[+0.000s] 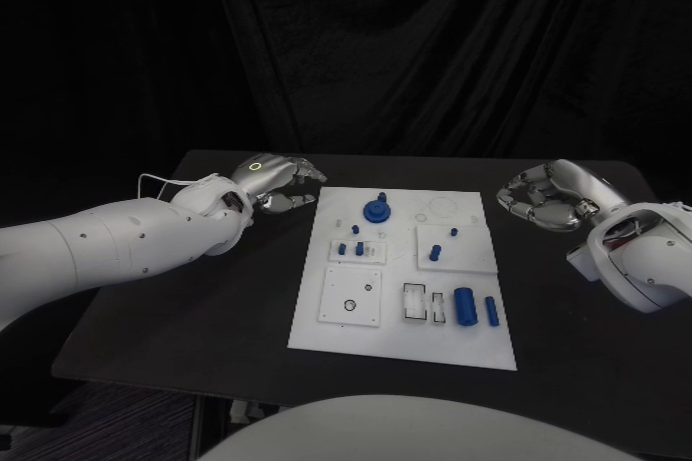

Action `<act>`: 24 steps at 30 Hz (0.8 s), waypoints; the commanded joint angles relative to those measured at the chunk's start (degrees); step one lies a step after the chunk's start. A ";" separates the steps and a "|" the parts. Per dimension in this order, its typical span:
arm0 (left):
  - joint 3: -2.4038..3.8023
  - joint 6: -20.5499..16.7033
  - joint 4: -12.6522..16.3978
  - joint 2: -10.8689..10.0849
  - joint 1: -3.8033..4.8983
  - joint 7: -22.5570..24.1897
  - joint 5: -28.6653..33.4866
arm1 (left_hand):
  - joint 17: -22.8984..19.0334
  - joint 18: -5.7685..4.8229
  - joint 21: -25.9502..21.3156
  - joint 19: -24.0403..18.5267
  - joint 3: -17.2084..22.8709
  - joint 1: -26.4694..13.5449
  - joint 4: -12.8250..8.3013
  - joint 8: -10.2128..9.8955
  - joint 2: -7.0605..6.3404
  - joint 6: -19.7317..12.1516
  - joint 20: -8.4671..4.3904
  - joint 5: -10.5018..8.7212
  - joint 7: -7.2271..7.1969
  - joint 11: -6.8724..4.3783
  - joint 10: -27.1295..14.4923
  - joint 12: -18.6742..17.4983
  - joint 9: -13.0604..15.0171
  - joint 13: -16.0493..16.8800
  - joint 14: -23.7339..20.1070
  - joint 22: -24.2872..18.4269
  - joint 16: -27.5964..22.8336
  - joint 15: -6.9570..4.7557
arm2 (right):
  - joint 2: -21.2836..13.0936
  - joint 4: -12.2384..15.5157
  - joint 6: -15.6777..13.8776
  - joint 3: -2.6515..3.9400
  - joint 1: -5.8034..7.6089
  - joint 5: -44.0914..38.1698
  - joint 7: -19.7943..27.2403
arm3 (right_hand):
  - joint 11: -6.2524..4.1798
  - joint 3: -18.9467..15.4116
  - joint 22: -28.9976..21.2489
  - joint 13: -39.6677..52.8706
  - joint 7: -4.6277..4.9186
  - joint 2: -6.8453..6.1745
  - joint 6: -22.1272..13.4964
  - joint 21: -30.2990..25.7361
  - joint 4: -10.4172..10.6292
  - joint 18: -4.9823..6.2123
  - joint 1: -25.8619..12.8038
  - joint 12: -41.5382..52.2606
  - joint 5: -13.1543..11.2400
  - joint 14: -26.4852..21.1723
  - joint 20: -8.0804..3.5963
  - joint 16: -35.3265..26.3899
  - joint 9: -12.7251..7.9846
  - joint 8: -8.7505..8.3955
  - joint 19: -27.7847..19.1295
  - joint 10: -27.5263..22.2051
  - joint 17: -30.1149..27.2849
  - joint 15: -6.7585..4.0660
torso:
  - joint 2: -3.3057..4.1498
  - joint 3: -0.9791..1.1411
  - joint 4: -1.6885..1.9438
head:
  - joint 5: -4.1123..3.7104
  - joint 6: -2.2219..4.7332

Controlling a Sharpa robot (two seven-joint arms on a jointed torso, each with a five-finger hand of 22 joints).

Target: Assemble the parts on the task board

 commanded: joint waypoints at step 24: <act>0.03 33.09 20.35 -10.17 -0.57 29.10 72.70 | -22.00 0.47 -9.33 -35.64 -25.42 -8.37 5.98 -1.46 12.44 -19.19 2.94 4.77 0.39 -2.58 -26.96 -11.15 -5.95 -18.26 -36.67 -44.92 -26.83 1.99 | 8.25 -4.24 12.07 0.10 0.12 -35.82 -7.76 | 5.65 10.98 6.49 -38.35 -1.12 -9.70 -12.50 -6.79 -2.91 1.82 -1.58 -46.45 -14.33 -4.17 3.35 -8.30 -2.19 -2.41 -6.31 -47.58 -1.31 3.63 | 0.46 -0.92 1.24 | -3.07 -0.01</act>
